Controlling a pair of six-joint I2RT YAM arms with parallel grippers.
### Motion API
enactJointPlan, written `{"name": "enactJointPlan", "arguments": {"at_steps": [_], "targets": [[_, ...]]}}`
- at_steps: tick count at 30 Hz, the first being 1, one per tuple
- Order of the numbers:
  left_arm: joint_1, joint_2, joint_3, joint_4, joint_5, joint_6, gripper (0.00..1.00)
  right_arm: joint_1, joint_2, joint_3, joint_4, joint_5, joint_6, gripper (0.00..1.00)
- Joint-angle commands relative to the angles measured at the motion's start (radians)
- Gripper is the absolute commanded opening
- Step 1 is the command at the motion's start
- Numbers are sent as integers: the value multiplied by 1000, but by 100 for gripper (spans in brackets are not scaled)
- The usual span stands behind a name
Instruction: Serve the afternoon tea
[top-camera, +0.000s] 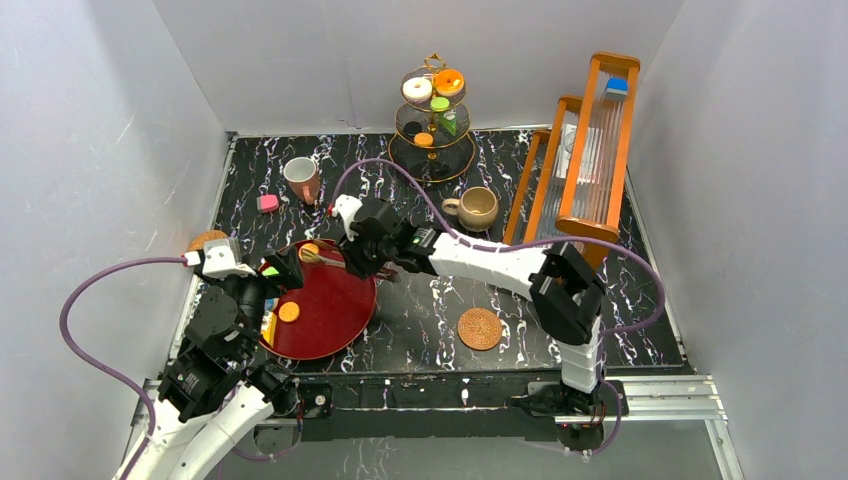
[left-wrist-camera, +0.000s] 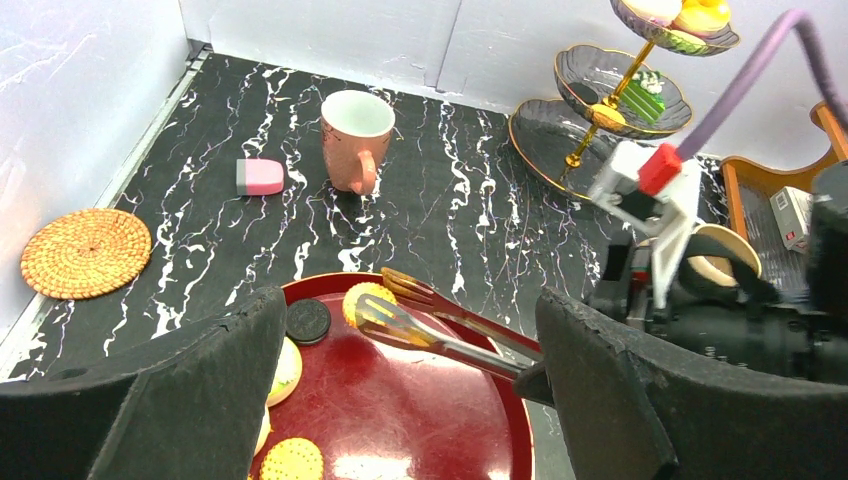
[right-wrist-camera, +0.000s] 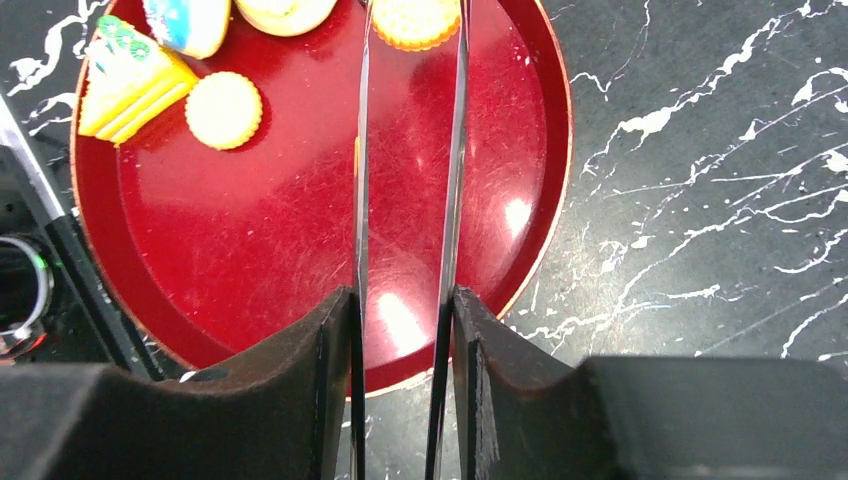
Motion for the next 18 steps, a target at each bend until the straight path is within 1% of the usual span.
{"name": "enactJointPlan", "arguments": {"at_steps": [1,11,18], "targets": [[-4,12,8,28,-2,3,92,-20,-112,-25,20,-16,14,45],[-4,16,8,29,3,1,92,-136,-213,-57,-1,17,12,45],[-3,16,7,30,5,1,92,-274,-280,-75,-27,82,4,44]]}}
